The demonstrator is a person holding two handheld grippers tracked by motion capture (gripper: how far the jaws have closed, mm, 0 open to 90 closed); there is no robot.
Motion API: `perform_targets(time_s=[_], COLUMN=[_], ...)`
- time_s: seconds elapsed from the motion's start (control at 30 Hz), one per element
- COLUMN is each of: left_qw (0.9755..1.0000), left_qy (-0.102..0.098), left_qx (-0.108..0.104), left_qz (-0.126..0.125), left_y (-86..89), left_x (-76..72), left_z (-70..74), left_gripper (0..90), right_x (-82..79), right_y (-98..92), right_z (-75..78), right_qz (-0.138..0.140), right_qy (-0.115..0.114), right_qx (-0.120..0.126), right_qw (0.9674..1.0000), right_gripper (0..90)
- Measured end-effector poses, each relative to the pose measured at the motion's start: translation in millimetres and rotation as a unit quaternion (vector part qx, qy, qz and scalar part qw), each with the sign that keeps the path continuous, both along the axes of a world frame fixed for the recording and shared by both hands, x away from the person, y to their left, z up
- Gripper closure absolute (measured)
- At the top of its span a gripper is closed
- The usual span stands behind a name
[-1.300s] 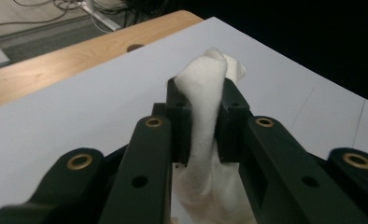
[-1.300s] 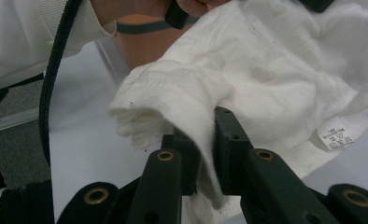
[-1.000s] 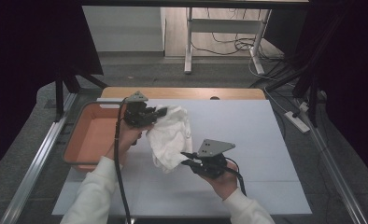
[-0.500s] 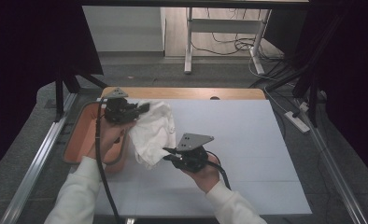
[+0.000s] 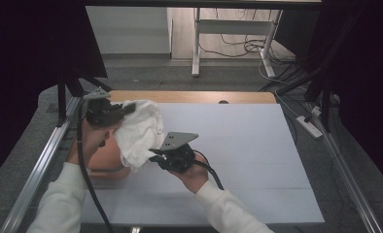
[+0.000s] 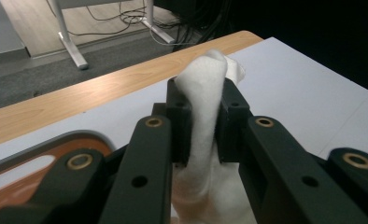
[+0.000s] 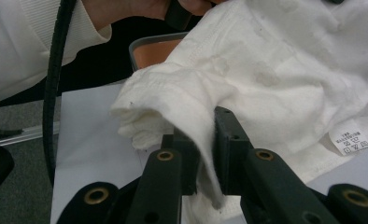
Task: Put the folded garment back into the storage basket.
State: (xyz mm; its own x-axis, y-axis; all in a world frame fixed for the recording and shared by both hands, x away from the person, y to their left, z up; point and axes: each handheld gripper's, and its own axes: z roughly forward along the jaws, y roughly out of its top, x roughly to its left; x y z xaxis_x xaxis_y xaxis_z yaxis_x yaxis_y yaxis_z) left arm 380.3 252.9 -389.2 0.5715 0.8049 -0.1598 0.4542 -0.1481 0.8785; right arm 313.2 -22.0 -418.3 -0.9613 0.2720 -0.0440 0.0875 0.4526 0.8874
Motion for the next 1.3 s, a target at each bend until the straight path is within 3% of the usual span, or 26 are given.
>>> perform_targets(time_s=[0.3,0.73,1.03,1.3], left_qw=[0.9998,0.9987,0.9979,0.9972], left_qy=[0.002,0.008,0.020,0.033], left_qx=[-0.005,0.011,0.018,0.028], left_qz=[0.021,0.049,0.059,0.062], left_y=[31.4,71.3,91.0,98.2], left_x=[-2.7,-4.3,1.0,8.7], left_z=[3.0,4.6,-2.3,-9.8], left_gripper=[77.8,77.8,77.8,77.8], right_x=[5.9,13.9,18.9,23.0], right_y=[31.4,80.0,108.9,124.9], right_z=[3.9,-2.0,-6.7,-13.2], right_qz=[0.014,0.036,0.045,0.050], right_qy=[0.001,0.010,0.017,0.025], right_qx=[-0.002,-0.006,-0.012,-0.018], right_qw=[0.9999,0.9993,0.9988,0.9983], right_gripper=[80.3,80.3,80.3,80.3])
